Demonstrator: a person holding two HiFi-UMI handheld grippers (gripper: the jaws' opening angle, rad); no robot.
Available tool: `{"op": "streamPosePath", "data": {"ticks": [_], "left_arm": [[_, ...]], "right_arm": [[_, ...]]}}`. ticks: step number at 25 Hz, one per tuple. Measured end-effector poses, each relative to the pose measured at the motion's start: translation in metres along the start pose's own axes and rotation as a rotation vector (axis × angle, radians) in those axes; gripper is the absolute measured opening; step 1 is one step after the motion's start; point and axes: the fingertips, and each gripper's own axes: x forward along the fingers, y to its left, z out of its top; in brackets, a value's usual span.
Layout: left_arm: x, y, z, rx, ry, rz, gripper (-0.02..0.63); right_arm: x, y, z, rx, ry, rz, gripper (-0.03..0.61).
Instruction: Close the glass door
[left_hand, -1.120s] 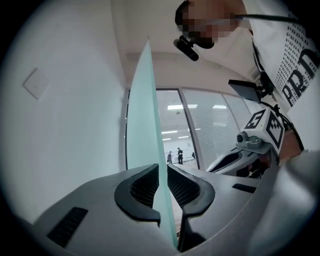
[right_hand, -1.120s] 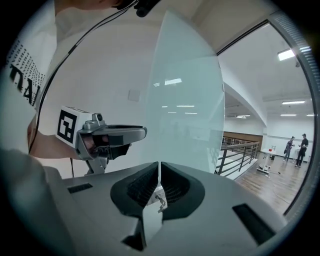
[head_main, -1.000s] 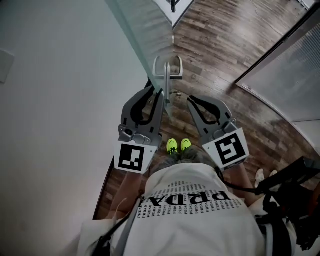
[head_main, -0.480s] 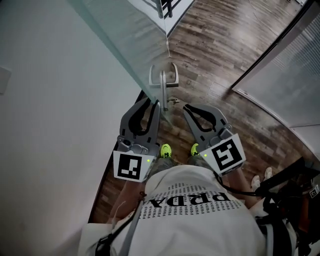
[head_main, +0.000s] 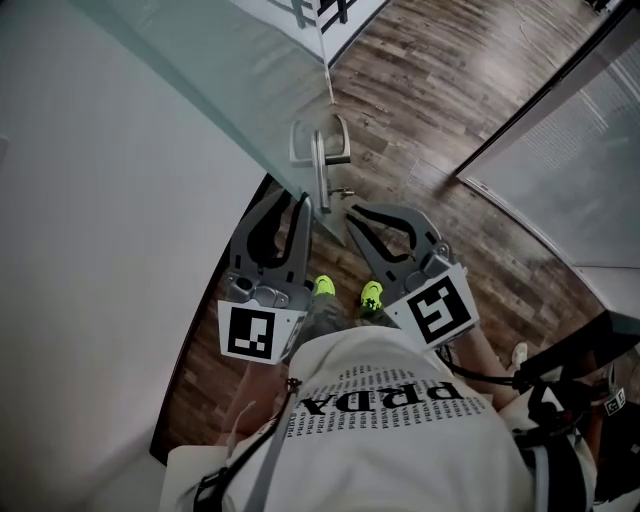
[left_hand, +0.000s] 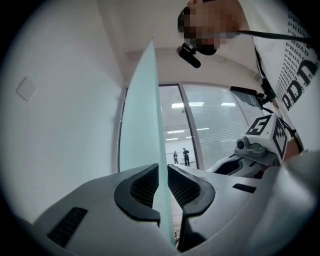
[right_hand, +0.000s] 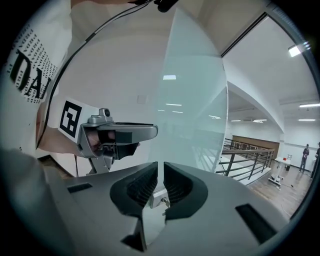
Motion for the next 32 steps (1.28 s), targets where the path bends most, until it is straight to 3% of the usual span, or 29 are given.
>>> {"op": "streamPosePath", "data": {"ticks": [3, 5, 12, 16, 19, 24, 28, 32], "left_arm": [[0.007, -0.011, -0.001, -0.001, 0.0, -0.048, 0.058], [0.014, -0.02, -0.001, 0.0, 0.0, -0.088, 0.061], [0.052, -0.058, -0.003, 0.002, -0.001, -0.298, 0.067], [0.055, -0.072, -0.008, 0.04, 0.053, -0.372, 0.061], [0.037, -0.064, -0.007, 0.039, 0.138, -0.364, 0.002], [0.005, -0.041, -0.016, -0.01, 0.213, -0.286, 0.002], [-0.021, -0.034, -0.028, -0.016, 0.169, -0.187, 0.002], [-0.033, -0.035, -0.043, -0.004, 0.099, -0.144, 0.002]], "right_arm": [[-0.003, 0.0, 0.0, 0.006, -0.014, 0.001, 0.025], [-0.003, -0.002, -0.002, 0.012, -0.006, -0.001, 0.106], [-0.006, -0.036, -0.011, -0.002, 0.021, -0.131, 0.104], [-0.003, -0.042, -0.01, 0.005, 0.01, -0.164, 0.104], [0.007, -0.038, -0.001, 0.088, -0.001, -0.138, 0.098], [0.013, -0.028, 0.009, 0.145, 0.013, -0.101, 0.066], [0.004, -0.01, 0.002, 0.15, 0.016, -0.101, 0.061], [0.003, 0.006, -0.006, 0.108, 0.009, -0.071, 0.061]]}}
